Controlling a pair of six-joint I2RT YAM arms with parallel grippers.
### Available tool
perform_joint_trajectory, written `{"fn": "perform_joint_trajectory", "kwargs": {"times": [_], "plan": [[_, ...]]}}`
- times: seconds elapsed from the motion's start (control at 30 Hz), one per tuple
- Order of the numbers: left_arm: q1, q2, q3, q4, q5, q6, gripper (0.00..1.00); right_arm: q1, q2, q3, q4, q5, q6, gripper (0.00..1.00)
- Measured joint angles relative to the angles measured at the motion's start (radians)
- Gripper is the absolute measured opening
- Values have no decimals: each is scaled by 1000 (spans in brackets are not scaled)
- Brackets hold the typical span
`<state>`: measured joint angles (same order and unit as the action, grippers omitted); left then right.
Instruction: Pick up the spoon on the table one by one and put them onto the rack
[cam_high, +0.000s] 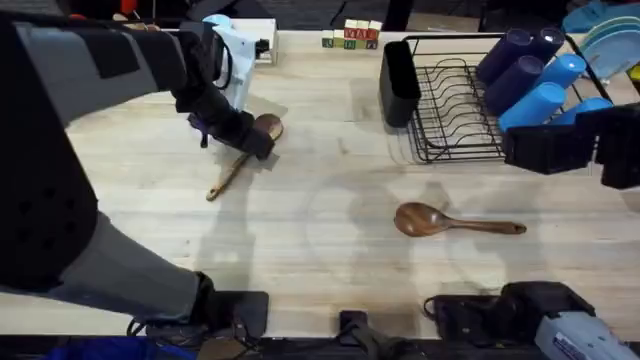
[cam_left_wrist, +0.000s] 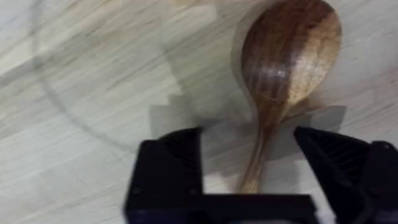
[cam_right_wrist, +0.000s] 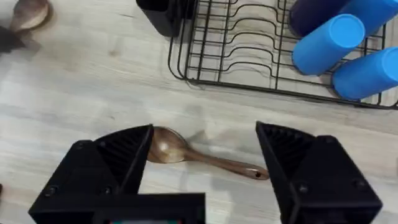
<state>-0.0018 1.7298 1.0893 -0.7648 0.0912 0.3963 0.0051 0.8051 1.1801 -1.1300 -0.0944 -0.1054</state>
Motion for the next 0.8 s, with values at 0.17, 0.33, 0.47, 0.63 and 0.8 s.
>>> {"fn": "perform_joint_trajectory", "kwargs": {"times": [0.17, 0.33, 0.47, 0.63, 0.8], "plan": [[4, 5, 5, 11, 10, 1, 377, 0, 0, 0, 0, 0, -4, 996], [4, 5, 7, 15, 24, 0, 68, 0, 0, 0, 0, 0, -5, 996], [4, 5, 8, 16, 26, 1, 52, 0, 0, 0, 0, 0, -7, 996], [4, 6, 8, 18, 28, 1, 46, 0, 0, 0, 0, 0, -7, 996], [5, 5, 8, 20, 28, 0, 40, 0, 0, 0, 0, 0, -7, 996]]}}
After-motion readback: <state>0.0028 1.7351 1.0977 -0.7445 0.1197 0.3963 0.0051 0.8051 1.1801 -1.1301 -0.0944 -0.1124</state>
